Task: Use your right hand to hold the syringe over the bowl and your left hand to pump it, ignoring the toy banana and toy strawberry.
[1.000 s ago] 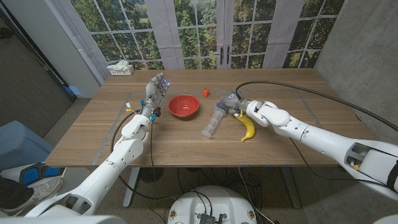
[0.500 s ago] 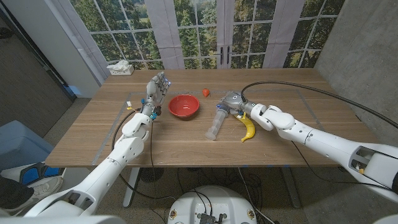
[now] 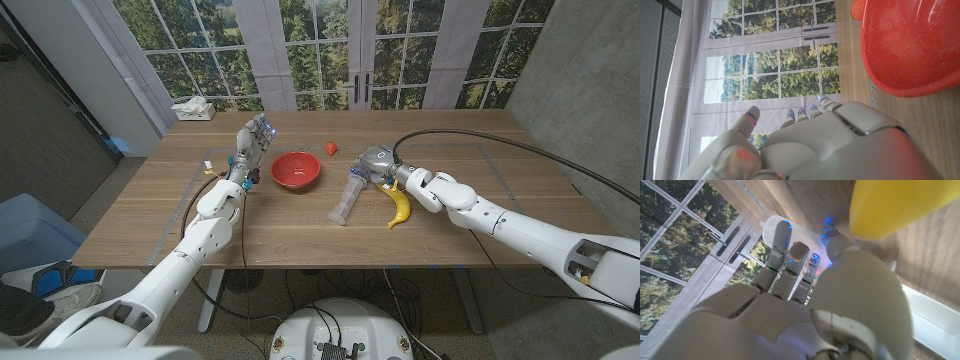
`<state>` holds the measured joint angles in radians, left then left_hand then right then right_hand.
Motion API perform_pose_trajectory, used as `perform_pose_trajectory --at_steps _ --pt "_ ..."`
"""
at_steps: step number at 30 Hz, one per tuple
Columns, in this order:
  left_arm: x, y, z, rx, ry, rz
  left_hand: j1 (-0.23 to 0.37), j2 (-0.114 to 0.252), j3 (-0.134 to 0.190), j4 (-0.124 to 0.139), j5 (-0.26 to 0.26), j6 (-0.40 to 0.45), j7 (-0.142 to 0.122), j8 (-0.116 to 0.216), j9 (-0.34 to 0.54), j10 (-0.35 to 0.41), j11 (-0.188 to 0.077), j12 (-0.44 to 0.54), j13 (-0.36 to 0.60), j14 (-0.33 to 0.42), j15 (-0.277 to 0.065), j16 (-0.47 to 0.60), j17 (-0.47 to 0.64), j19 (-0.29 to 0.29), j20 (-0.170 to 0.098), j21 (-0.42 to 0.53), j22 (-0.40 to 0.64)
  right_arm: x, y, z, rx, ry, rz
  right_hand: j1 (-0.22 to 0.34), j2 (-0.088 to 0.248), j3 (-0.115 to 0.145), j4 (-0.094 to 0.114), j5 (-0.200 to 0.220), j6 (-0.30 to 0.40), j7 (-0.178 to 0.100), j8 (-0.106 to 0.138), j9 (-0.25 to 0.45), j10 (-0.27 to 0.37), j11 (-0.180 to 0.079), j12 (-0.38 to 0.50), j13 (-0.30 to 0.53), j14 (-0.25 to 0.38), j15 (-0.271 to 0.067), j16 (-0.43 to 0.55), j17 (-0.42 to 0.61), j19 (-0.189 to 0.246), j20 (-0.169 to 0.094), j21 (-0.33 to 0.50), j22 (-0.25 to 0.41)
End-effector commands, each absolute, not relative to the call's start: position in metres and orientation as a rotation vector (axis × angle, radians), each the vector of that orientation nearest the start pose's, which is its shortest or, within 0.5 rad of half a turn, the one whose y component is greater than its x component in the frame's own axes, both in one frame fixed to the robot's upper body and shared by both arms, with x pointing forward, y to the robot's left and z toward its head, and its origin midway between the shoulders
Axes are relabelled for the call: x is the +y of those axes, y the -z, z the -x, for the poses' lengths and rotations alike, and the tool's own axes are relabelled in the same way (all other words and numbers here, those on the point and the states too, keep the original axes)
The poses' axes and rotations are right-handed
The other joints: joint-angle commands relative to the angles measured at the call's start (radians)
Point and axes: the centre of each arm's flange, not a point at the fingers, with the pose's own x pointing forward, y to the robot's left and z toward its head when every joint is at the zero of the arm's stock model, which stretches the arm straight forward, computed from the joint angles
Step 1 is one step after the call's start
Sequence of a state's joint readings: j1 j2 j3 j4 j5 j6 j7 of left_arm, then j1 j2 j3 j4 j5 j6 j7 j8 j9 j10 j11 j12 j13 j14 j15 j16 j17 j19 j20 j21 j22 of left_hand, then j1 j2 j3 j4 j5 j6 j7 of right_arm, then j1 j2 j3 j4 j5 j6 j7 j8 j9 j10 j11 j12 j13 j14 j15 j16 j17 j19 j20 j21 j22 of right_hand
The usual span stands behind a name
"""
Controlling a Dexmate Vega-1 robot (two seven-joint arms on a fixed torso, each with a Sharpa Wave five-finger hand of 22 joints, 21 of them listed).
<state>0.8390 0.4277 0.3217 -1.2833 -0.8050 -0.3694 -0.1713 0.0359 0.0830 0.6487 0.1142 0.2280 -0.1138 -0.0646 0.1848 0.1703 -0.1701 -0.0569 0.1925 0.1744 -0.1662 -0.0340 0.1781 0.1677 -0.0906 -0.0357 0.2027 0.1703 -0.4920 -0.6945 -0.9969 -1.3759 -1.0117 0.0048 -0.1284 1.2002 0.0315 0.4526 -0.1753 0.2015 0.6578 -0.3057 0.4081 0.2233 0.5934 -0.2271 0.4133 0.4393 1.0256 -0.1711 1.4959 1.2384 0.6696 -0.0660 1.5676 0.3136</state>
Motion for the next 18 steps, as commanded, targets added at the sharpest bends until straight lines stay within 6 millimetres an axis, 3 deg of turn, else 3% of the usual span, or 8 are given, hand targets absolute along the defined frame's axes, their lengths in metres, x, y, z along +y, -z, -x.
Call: perform_pose_trajectory --at_steps 1,9,18 --pt "0.278 0.006 -0.649 -0.706 0.328 0.249 0.011 0.075 0.000 -0.005 0.005 0.003 -0.005 -0.001 0.001 -0.035 -0.001 -0.003 0.002 -0.074 -0.051 -0.003 0.001 0.005 -0.079 -0.004 0.005 -0.166 0.021 -0.659 -0.860 0.010 1.921 0.003 0.015 -0.037 0.038 0.010 0.397 0.173 0.011 0.019 0.451 0.049 0.007 0.023 -0.002 -0.045 0.019 0.006 0.000 -0.142 -0.008 0.010" --pt "0.277 0.003 -0.651 -0.708 0.332 0.246 0.012 0.074 0.001 -0.008 0.004 0.001 -0.011 -0.002 0.001 -0.036 0.001 -0.003 0.002 -0.073 -0.050 -0.003 0.000 0.004 -0.078 -0.005 0.005 -0.170 0.014 -0.657 -0.883 0.049 1.809 -0.005 0.006 -0.040 0.042 0.022 0.400 0.156 0.022 0.037 0.447 0.041 0.006 0.052 -0.016 -0.045 0.034 0.006 -0.023 -0.143 -0.015 0.034" --pt "0.276 -0.001 -0.651 -0.716 0.339 0.239 0.013 0.073 0.002 -0.011 0.003 -0.002 -0.014 -0.003 0.001 -0.035 0.000 -0.003 0.002 -0.073 -0.051 -0.003 0.000 0.005 -0.078 -0.005 0.005 -0.176 0.003 -0.650 -0.926 0.116 1.710 -0.004 -0.002 -0.039 0.042 0.036 0.403 0.157 0.021 0.035 0.450 0.038 0.005 0.070 -0.026 -0.045 0.043 0.006 -0.024 -0.141 -0.020 0.046"
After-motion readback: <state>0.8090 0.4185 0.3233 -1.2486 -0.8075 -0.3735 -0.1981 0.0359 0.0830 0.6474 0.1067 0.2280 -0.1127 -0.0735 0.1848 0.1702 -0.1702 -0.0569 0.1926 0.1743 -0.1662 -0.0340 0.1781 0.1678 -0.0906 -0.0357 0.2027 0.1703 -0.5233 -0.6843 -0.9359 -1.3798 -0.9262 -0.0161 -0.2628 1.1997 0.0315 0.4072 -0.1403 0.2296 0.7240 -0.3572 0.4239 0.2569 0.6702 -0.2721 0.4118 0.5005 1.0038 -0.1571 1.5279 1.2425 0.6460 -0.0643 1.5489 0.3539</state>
